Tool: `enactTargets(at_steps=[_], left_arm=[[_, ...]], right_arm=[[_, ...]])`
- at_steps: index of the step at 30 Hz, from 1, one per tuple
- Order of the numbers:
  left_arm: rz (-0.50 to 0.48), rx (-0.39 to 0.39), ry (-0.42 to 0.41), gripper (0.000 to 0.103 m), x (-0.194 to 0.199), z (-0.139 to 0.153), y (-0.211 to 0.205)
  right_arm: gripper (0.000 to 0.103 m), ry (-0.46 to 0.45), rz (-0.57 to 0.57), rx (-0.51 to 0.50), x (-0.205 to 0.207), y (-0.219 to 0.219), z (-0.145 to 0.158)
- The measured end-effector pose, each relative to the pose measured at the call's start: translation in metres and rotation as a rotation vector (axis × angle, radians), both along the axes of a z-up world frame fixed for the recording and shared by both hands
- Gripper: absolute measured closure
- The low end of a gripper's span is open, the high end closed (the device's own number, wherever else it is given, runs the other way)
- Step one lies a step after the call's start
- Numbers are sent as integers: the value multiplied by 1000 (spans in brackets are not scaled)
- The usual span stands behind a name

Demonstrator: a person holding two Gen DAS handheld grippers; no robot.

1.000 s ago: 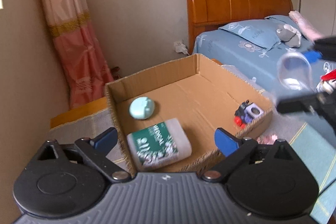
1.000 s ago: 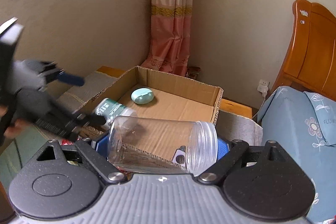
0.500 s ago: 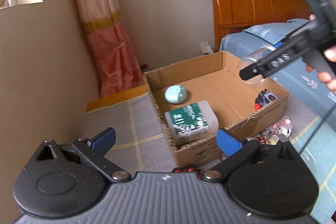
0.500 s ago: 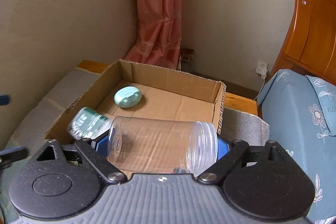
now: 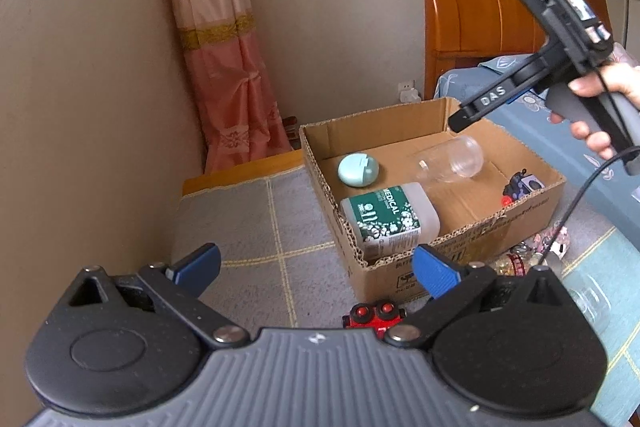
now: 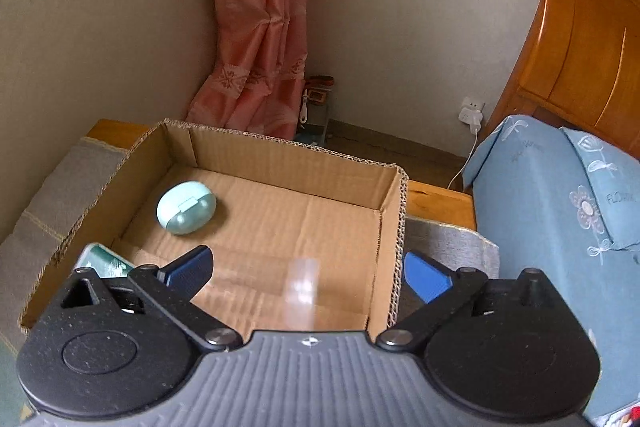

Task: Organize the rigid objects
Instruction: 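Carry bottle and jar into cardboard box, open left tool then right tool, then grasp red S.L toy with left tool while right tool approaches clear square container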

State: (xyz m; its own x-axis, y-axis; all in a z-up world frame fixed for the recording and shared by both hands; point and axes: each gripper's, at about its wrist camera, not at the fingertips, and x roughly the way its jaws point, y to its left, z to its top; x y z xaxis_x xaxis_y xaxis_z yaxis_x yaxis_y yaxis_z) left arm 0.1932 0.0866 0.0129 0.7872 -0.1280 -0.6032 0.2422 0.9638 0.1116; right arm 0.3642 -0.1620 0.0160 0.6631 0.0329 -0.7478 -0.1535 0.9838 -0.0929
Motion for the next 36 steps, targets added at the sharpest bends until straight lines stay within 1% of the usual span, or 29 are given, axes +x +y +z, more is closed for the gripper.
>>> enactTargets(at_steps=[10, 14, 17, 21, 26, 30, 33, 36], left_arm=[[12, -2, 12, 1, -13, 0, 1], [22, -8, 16, 1, -21, 0, 3], [26, -15, 16, 1, -29, -3, 4], [34, -28, 32, 1, -38, -12, 4], [24, -51, 72, 1, -47, -26, 2], [17, -62, 88, 1, -51, -36, 0], [15, -66, 91, 1, -52, -43, -2], [11, -64, 104, 1, -51, -49, -3]], right_arm=[[0, -19, 60, -16, -43, 8, 22], [0, -31, 89, -26, -68, 13, 28], [0, -34, 86, -17, -90, 14, 27], [0, -35, 34, -11, -125, 13, 13], [0, -12, -36, -3, -167, 16, -18], [0, 14, -105, 46, -195, 18, -41], [0, 6, -168, 74, -212, 20, -52], [0, 33, -176, 116, -219, 22, -62]])
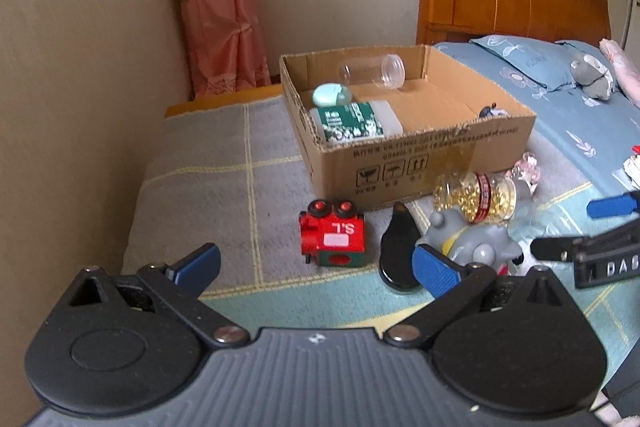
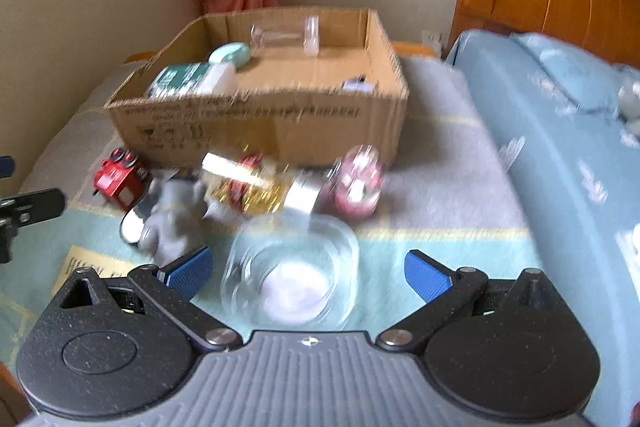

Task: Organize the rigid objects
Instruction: 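Grasp red S.L toy with left tool while right tool approaches clear square container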

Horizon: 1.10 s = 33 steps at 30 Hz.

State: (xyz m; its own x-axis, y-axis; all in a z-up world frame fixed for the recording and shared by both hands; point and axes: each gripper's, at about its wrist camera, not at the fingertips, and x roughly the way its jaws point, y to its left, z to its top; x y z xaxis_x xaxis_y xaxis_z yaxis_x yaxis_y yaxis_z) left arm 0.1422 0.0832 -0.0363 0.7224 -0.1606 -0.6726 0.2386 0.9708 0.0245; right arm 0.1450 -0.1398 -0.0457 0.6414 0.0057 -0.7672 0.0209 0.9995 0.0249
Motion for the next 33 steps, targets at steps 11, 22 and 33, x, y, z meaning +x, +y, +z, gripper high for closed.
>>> enactTargets(at_steps=[11, 22, 33], left_arm=[[-28, 34, 29, 1, 17, -20, -8], [-2, 50, 75, 1, 57, -51, -6], [-77, 5, 68, 28, 72, -57, -12]], right_arm=[[0, 72, -53, -47, 4, -5, -34], [0, 39, -38, -45, -5, -22, -44], [0, 12, -6, -44, -4, -28, -45]])
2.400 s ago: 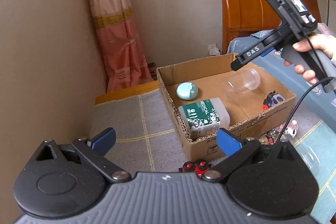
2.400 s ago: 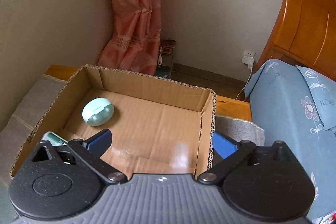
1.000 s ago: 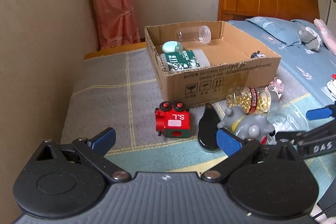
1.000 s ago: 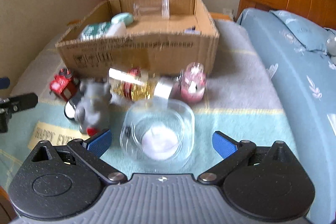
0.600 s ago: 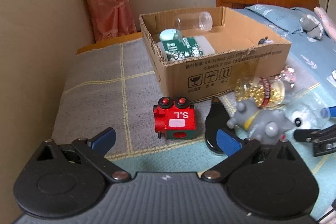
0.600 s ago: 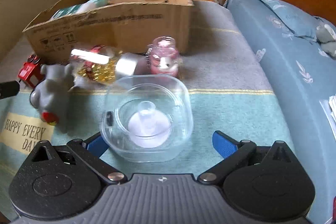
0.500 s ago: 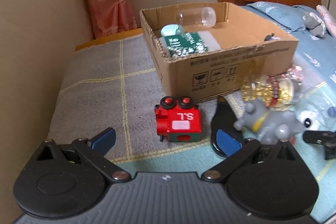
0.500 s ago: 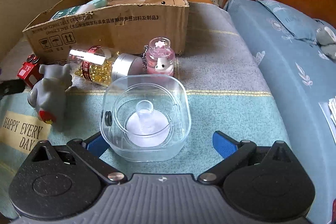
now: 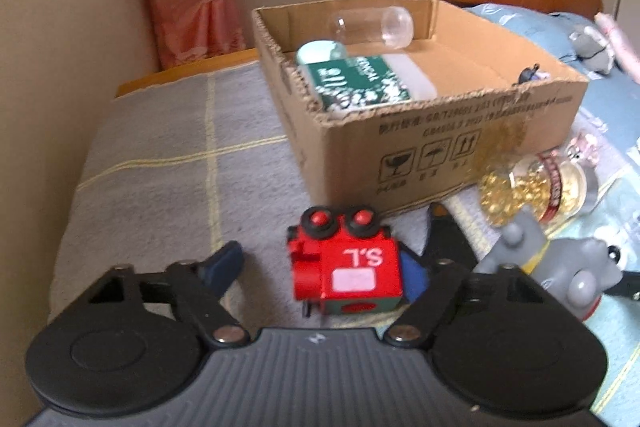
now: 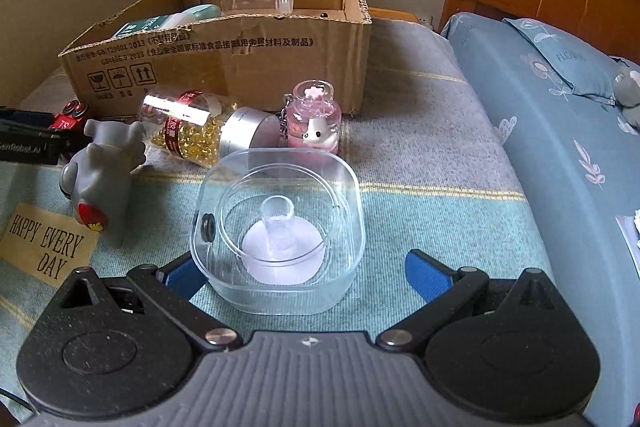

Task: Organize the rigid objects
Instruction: 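Grasp red S.L toy with left tool while right tool approaches clear square container, then close right tool on clear square container while left tool holds red toy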

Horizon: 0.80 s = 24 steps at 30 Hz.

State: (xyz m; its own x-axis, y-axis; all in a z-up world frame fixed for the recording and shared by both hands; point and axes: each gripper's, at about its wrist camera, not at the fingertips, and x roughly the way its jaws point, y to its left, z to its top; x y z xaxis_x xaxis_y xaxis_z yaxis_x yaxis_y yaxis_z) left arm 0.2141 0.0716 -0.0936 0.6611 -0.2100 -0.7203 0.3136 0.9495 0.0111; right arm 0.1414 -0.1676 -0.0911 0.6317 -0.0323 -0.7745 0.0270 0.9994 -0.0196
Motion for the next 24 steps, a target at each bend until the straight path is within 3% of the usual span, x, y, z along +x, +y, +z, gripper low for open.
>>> enactTargets(at_steps=[5, 24], left_arm=[[-30, -17, 1, 47, 1, 2, -3], [61, -14, 23, 46, -31, 3, 12]], right_arm=[[0, -4, 6, 0, -1, 0, 0], [0, -5, 45, -2, 5, 0, 0]])
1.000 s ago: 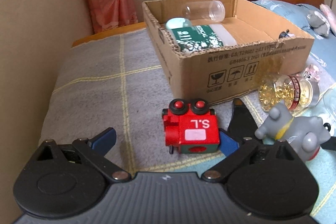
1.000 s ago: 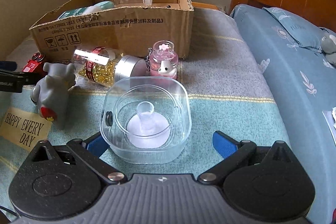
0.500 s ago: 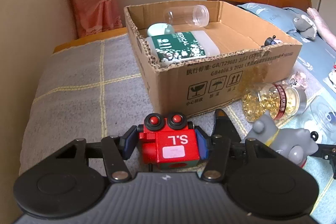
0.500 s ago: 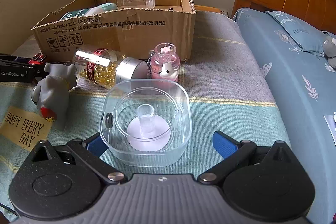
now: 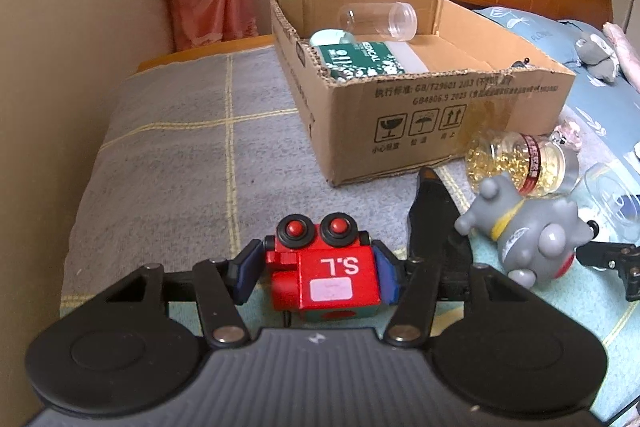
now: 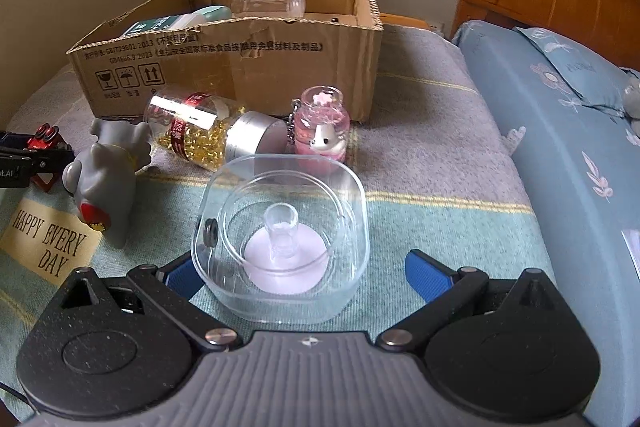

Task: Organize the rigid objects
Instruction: 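Close right tool on clear square container while left tool holds red toy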

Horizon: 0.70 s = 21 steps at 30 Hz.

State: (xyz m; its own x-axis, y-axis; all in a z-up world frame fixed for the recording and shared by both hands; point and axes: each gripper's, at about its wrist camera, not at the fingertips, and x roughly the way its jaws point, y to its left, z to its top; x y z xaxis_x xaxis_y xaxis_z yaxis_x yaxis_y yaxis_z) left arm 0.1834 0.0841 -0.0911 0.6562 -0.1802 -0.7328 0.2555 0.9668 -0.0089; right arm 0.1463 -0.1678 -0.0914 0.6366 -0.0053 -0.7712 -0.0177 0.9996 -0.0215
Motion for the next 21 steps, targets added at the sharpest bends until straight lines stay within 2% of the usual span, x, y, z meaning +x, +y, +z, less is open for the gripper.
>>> enactTargets(at_steps=[10, 16, 21], left_arm=[[10, 21, 9, 43, 0, 0, -3], [2, 13, 33, 48, 0, 2, -3], [-30, 14, 43, 49, -2, 8, -3]], right_arm=[[1, 35, 15, 12, 16, 6, 4], [19, 29, 26, 12, 15, 9, 9], [22, 39, 76, 3, 13, 8, 12]])
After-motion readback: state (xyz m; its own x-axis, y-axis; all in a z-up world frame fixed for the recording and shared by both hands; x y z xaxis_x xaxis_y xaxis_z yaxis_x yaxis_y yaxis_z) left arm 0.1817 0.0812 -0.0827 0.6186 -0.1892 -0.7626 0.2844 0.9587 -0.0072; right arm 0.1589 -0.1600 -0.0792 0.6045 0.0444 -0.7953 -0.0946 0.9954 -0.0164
